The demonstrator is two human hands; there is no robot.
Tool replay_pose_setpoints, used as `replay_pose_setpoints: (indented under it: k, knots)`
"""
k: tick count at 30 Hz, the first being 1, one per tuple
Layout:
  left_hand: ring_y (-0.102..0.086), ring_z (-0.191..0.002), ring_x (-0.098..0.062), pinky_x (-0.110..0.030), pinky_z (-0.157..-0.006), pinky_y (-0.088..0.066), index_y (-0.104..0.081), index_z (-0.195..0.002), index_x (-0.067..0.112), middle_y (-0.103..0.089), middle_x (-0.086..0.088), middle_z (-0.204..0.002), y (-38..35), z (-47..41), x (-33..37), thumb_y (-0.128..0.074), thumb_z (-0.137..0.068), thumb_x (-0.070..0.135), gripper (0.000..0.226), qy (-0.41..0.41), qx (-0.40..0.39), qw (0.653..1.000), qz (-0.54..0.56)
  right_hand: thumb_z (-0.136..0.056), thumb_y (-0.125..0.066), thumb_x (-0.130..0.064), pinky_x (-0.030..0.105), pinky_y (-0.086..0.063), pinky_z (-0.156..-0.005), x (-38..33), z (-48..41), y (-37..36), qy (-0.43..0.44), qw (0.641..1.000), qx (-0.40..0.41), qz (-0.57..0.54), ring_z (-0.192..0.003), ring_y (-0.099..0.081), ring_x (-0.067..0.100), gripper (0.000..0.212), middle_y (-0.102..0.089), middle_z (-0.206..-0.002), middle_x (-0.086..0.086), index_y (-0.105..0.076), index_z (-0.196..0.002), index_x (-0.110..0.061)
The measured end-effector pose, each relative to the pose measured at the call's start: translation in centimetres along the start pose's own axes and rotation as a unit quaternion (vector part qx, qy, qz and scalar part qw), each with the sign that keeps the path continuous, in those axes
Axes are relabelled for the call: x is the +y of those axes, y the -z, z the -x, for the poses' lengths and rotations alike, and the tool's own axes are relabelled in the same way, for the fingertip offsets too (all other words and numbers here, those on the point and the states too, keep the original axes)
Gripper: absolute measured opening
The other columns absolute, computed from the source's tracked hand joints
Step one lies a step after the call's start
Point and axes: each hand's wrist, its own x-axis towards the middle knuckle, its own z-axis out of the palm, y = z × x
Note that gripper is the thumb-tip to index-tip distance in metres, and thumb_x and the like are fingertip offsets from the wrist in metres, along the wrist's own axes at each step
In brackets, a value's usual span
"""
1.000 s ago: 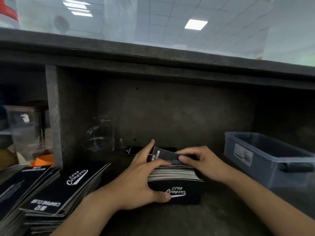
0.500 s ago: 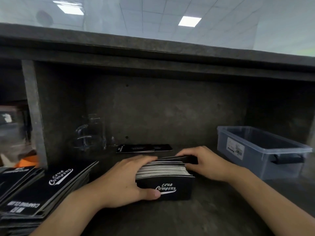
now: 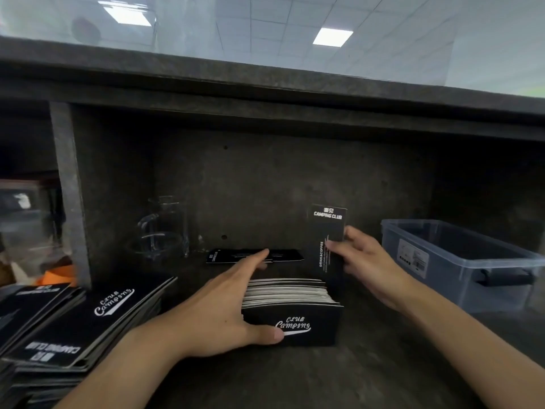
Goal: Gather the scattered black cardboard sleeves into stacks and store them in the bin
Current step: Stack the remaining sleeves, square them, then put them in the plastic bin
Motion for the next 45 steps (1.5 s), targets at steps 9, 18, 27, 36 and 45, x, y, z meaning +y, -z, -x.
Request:
replay_pose_setpoints:
  k: [9, 18, 27, 36, 45]
  knots:
    - [-0.023, -0.146, 0.004, -0.024, -0.121, -0.023, 0.013, -0.155, 0.05, -0.004, 0.03, -0.163, 0.0, 0.1, 0.4, -0.085, -0.067, 0.063, 0.133, 0.006, 0.007, 1.0, 0.012, -0.085, -0.073, -0.012, 0.028, -0.057, -0.081, 1.1, 0.1, -1.0, -0.101, 0.99, -0.056, -0.086, -0.09, -0.074, 0.022, 0.025, -0.077, -0.104, 0.012, -0.073, -0.109, -0.005]
    - [-0.044, -0.133, 0.009, -0.03, -0.117, -0.037, -0.032, -0.15, 0.054, -0.046, 0.031, -0.144, -0.3, -0.5, -0.3, -0.083, -0.069, 0.06, 0.096, -0.043, 0.009, 0.998, 0.036, -0.091, -0.055, -0.049, 0.032, -0.056, -0.092, 0.1, 0.6, -0.7, -0.056, 0.997, -0.032, -0.031, -0.107, -0.072, 0.022, 0.046, -0.077, -0.109, 0.01, -0.073, -0.114, -0.013]
    - [-0.038, -0.135, 0.007, -0.031, -0.118, -0.035, -0.022, -0.153, 0.056, -0.036, 0.033, -0.141, -0.2, -0.4, -0.4, -0.08, -0.07, 0.067, 0.102, -0.028, 0.0, 1.0, 0.007, -0.106, -0.038, -0.045, 0.013, -0.05, -0.09, -0.3, 1.0, -1.5, -0.142, 0.983, -0.076, 0.092, -0.082, -0.07, -0.007, 0.043, -0.078, -0.089, -0.012, -0.075, -0.096, -0.026]
    - [-0.041, -0.134, 0.007, -0.03, -0.117, -0.036, -0.033, -0.154, 0.044, -0.042, 0.032, -0.144, 0.0, -0.6, -0.2, -0.073, -0.066, 0.076, 0.102, -0.022, -0.005, 1.0, -0.021, -0.104, -0.037, -0.047, 0.044, -0.046, -0.109, 0.2, 1.1, -3.9, -0.216, 0.958, -0.112, -0.154, -0.124, -0.065, 0.026, 0.052, -0.071, -0.129, 0.007, -0.063, -0.132, -0.012]
    - [-0.038, -0.133, 0.003, -0.023, -0.113, -0.034, -0.034, -0.148, 0.044, -0.041, 0.028, -0.141, 0.1, -0.3, 0.1, -0.073, -0.073, 0.073, 0.089, 0.013, 0.001, 0.997, -0.079, -0.1, -0.04, -0.029, 0.034, -0.052, -0.093, 0.5, 1.0, -3.3, -0.201, 0.959, -0.136, -0.144, -0.116, -0.068, 0.025, 0.045, -0.071, -0.128, 0.014, -0.065, -0.13, -0.006]
